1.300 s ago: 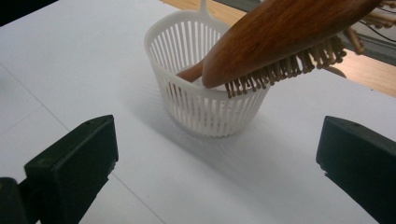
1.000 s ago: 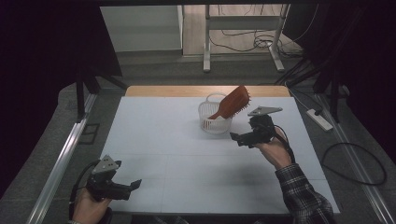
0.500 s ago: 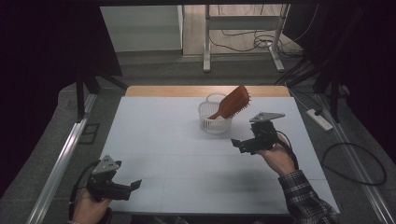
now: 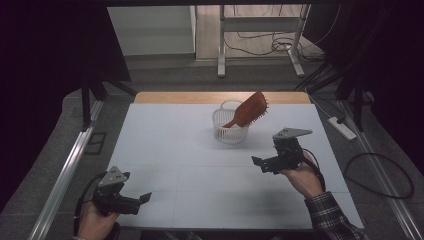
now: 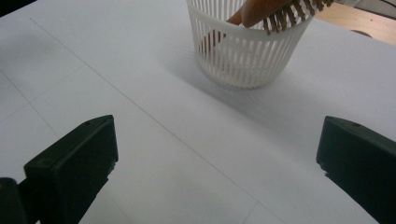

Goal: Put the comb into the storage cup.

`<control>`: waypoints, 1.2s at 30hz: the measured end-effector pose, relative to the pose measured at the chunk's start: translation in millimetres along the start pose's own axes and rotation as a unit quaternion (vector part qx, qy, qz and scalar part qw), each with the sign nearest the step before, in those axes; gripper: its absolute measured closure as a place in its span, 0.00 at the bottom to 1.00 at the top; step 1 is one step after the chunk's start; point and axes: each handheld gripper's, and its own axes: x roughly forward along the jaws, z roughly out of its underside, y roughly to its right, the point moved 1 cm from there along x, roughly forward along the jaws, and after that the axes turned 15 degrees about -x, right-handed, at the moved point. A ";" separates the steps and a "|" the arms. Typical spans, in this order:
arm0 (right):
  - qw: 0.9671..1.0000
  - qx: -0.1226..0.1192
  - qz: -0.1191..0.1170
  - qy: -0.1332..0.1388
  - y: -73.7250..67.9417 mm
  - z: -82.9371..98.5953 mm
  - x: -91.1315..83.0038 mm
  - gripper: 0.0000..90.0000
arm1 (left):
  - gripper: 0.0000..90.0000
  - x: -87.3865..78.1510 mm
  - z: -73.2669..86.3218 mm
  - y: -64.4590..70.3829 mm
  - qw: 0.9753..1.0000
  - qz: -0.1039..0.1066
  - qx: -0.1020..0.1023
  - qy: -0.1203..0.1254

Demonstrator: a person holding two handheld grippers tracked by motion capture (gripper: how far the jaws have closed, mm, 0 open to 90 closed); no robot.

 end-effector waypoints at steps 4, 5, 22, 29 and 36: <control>1.000 0.008 0.007 -0.006 1.2 9.5 -4.9 0.00 | 0.00 0.1 0.0 -0.2 1.000 0.000 -0.001 0.000; 1.000 0.010 0.008 -0.007 1.7 11.8 -5.9 0.00 | 0.00 0.0 0.0 -0.2 1.000 0.001 -0.001 0.000; 0.999 0.020 0.018 -0.023 -1.0 42.1 -28.3 0.00 | 0.00 -0.4 0.2 -0.6 1.000 0.002 -0.002 0.003; 0.999 0.030 0.023 -0.029 -2.7 54.4 -41.3 0.00 | 0.00 -0.6 0.2 -0.9 1.000 0.002 -0.003 0.003; 0.998 0.037 0.030 -0.032 -4.6 65.9 -53.1 0.00 | 0.00 -0.7 0.2 -0.7 1.000 0.002 -0.003 0.003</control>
